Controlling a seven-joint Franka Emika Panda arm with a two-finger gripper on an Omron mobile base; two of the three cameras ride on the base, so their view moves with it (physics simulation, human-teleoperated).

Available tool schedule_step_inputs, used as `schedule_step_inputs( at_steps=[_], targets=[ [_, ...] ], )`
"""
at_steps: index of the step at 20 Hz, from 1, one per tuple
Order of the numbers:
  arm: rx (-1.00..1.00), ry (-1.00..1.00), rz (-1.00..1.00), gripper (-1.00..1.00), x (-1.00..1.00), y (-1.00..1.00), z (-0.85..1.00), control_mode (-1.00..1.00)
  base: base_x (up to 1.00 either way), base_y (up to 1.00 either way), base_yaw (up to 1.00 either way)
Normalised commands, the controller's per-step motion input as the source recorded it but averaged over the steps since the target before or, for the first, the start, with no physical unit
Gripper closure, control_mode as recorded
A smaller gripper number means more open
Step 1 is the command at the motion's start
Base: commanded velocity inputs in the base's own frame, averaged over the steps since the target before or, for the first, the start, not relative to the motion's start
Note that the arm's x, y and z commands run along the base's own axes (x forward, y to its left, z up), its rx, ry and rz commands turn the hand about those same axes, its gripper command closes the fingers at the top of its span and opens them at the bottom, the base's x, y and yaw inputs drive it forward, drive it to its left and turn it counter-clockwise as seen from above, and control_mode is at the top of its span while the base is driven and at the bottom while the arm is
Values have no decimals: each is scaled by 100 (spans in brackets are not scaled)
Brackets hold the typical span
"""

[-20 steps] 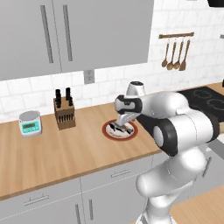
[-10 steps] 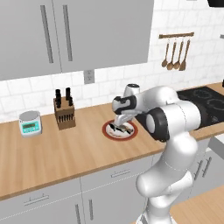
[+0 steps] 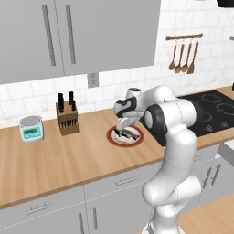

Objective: Pick up the knife from the drawer and place it on the cutting board. Then place the meat from the plate to the cutting board.

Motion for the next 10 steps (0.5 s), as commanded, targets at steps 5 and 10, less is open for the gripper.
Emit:
schedule_step_inputs(
  at_steps=[5,10],
  targets=[
    [0,0,0,-100,10,9,-21,-100,0,0,0],
    [0,0,0,-100,0,9,-18,-100,0,0,0]
  ],
)
